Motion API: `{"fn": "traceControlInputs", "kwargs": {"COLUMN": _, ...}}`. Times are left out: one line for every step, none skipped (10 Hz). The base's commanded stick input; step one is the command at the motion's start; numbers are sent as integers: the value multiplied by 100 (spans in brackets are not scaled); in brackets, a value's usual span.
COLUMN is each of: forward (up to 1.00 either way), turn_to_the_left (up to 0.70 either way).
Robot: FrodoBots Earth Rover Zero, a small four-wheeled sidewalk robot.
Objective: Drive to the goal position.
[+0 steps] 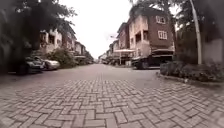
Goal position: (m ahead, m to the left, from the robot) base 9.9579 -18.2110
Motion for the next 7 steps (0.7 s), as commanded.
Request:
{"fn": "traceControlInputs", "kwargs": {"forward": 70, "turn_to_the_left": 0}}
{"fn": "traceControlInputs", "kwargs": {"forward": 70, "turn_to_the_left": -5}}
{"fn": "traceControlInputs", "kwargs": {"forward": 70, "turn_to_the_left": -18}}
{"fn": "traceControlInputs", "kwargs": {"forward": 70, "turn_to_the_left": -35}}
{"fn": "traceControlInputs", "kwargs": {"forward": 70, "turn_to_the_left": -35}}
{"fn": "traceControlInputs", "kwargs": {"forward": 70, "turn_to_the_left": -35}}
{"fn": "traceControlInputs", "kwargs": {"forward": 70, "turn_to_the_left": -35}}
